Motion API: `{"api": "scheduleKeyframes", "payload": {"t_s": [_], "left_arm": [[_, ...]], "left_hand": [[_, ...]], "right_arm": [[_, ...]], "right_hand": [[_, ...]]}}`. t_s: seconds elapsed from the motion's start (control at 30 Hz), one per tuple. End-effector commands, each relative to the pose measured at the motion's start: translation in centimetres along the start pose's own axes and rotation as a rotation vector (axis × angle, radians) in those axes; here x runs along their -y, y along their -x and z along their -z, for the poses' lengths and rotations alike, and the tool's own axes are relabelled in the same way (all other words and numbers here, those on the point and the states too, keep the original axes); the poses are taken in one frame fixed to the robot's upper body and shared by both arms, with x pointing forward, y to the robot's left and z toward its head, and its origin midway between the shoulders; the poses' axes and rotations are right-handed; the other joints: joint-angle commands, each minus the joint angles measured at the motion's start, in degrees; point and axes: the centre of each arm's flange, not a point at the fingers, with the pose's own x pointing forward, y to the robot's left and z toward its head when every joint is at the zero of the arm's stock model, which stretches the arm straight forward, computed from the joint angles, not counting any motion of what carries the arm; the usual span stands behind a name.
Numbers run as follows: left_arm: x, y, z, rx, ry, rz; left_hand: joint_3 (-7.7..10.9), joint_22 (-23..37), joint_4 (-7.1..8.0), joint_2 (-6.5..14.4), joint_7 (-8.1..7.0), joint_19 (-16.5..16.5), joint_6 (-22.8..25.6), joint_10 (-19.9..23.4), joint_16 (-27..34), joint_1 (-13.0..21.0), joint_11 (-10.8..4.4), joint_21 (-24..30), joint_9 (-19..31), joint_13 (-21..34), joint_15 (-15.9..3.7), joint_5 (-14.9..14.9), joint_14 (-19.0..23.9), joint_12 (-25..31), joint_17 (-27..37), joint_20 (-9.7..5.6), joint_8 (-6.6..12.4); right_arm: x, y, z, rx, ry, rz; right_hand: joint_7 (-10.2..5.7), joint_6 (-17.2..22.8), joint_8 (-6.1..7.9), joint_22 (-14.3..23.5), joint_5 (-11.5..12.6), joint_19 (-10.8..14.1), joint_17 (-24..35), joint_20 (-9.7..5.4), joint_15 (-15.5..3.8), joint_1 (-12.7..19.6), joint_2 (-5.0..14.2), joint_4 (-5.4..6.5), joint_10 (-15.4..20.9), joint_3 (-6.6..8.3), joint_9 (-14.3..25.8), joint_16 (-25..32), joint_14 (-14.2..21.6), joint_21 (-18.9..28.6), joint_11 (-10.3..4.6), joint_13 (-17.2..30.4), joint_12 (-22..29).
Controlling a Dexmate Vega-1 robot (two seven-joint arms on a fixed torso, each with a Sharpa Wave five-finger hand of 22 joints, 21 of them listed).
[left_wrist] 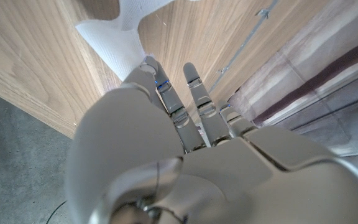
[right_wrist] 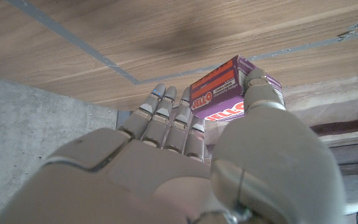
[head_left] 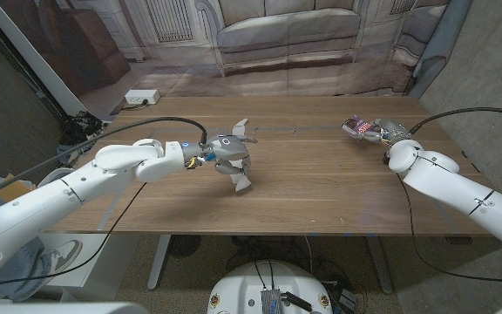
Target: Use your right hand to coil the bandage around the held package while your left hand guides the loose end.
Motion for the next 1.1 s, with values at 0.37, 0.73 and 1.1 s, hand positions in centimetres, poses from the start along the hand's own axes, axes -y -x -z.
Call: {"api": "scheduleKeyframes", "payload": {"t_s": [0.37,0.73,1.1], "left_arm": [[-6.2,0.4,0.8,-0.079,-0.1,-0.166],[-9.6,-0.9,1.5,-0.097,-0.135,-0.3],[-13.2,-3.6,2.6,-0.117,-0.16,-0.427]], "left_hand": [[0.96,0.1,0.01,0.1,0.66,0.6,0.6,0.1,-0.3,0.5,0.14,0.2,0.0,7.0,-7.19,-0.2,1.7,1.1,0.5,-1.21,0.56],[1.2,0.1,-0.09,0.0,0.93,0.8,0.6,-0.4,0.0,0.7,0.23,0.1,0.0,7.9,-7.38,-0.3,2.9,1.3,1.0,-2.11,0.69],[1.28,0.1,-0.23,-0.1,1.13,0.9,0.8,-0.5,0.4,1.0,0.23,0.1,0.0,8.6,-7.45,-0.4,3.6,1.6,1.4,-3.26,0.86]], "right_arm": [[0.5,0.4,-0.4,0.062,-0.065,0.038],[0.6,0.2,-1.0,0.109,-0.098,0.042],[0.5,0.4,-1.9,0.163,-0.138,0.037]], "right_hand": [[-4.67,6.6,0.58,0.2,0.4,0.9,0.1,-3.04,-4.95,3.9,3.88,1.38,8.6,1.95,0.0,0.0,1.5,0.3,-7.26,0.2,0.3],[-4.74,7.9,0.81,0.2,0.4,1.3,0.1,-3.25,-5.04,4.0,3.85,1.39,9.8,2.12,-0.2,0.1,2.2,0.4,-7.34,0.1,0.6],[-4.81,9.6,1.11,0.2,0.5,1.8,0.1,-3.26,-5.12,4.0,3.87,1.4,11.0,2.35,-0.4,0.1,3.1,0.6,-7.25,0.0,0.8]]}}
